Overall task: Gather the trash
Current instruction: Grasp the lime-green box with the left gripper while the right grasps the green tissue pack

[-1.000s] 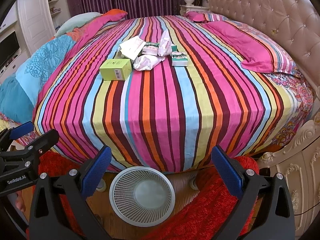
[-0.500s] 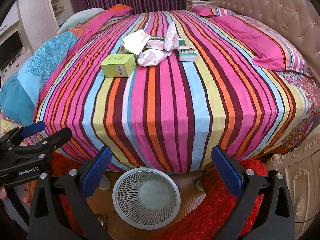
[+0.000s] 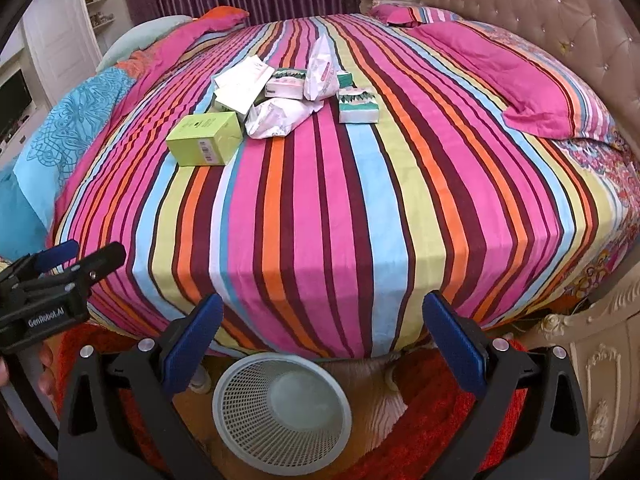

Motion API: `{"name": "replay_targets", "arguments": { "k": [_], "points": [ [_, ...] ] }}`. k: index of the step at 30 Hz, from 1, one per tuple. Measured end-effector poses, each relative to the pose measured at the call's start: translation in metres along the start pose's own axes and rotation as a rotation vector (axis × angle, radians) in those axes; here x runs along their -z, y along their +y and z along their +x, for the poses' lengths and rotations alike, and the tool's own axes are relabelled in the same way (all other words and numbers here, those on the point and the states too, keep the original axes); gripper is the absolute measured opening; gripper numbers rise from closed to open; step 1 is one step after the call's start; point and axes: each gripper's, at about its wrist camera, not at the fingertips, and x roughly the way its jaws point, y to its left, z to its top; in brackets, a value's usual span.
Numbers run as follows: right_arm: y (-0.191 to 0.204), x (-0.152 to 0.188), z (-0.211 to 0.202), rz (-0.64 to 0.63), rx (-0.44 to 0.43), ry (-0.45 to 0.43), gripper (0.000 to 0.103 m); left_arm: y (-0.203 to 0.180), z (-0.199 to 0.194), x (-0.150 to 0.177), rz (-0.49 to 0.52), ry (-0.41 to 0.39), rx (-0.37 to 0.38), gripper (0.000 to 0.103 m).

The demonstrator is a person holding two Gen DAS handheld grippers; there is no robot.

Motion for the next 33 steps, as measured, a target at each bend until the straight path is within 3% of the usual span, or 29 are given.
{"name": "replay_targets", "arguments": {
  "k": [18,33],
  "points": [
    [-0.021,-0.068,0.048,0.005,0.030,-0.078,0.096,-0.004,0.049,-0.065,-0.023,-0.042,0.008,0.097],
    [-0.035,-0.117,0.093,-0.003,0.036,-0.087,0.096,-0.003,0.094,-0.101,-0.052,-0.044,-0.015,0.097]
  ]
}}
